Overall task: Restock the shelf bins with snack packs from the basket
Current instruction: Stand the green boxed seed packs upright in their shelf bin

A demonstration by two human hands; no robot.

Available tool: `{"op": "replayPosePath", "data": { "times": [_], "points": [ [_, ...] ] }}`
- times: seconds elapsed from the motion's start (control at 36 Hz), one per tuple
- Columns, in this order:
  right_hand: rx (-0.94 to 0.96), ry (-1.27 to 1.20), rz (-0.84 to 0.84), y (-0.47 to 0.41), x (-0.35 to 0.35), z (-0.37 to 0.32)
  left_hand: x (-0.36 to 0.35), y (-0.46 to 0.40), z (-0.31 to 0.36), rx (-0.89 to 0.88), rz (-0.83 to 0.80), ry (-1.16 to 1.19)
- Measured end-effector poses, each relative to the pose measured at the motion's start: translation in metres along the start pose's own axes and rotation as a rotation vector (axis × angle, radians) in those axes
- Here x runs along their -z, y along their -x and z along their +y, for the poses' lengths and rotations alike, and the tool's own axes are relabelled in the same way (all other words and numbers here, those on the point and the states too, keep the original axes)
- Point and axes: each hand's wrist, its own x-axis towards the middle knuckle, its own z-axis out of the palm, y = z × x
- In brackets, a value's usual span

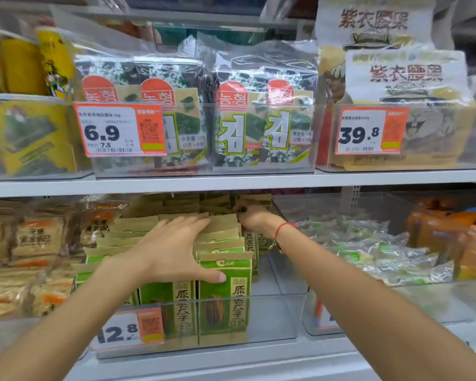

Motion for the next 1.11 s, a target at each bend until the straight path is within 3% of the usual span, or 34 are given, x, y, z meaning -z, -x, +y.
{"op": "replayPosePath", "data": {
  "times": [0.11, 0.17, 0.39, 0.47, 0.56, 0.69, 0.78, 0.86, 1.0, 1.11],
  "points": [
    [-0.153, -0.372, -0.311, 0.011, 0.016, 0.002, 0.003, -0.013, 0.008, -0.018, -0.077, 0.012],
    [-0.180, -0.408, -0.336, 0.012, 0.021, 0.003, 0.001, -0.019, 0.010, -0.012, -0.122, 0.025],
    [-0.292, -0.120, -0.086, -0.007, 0.018, 0.002, -0.005, -0.020, 0.008, -0.012, -0.142, -0.015],
    [-0.255, 0.067, -0.089, -0.010, 0.016, 0.008, -0.005, -0.017, 0.011, -0.008, -0.134, -0.024],
    [-0.166, 0.040, -0.099, -0.013, 0.013, 0.011, -0.002, -0.018, 0.013, -0.007, -0.137, -0.026],
    [-0.251, 0.239, -0.047, -0.018, 0.006, 0.013, 0.002, -0.018, 0.017, -0.009, -0.133, -0.048],
    [-0.130, 0.541, 0.113, -0.007, 0.011, 0.010, 0.004, -0.018, 0.021, 0.003, -0.146, -0.057],
    [-0.001, 0.664, 0.300, 0.002, 0.022, 0.010, 0.003, -0.018, 0.023, 0.013, -0.152, -0.052],
    [0.104, 0.711, 0.317, -0.003, 0.033, 0.020, 0.002, -0.021, 0.023, 0.031, -0.157, -0.049],
    [0.175, 0.894, 0.389, -0.010, 0.020, 0.022, 0.002, -0.022, 0.022, 0.029, -0.156, -0.049]
  ]
}}
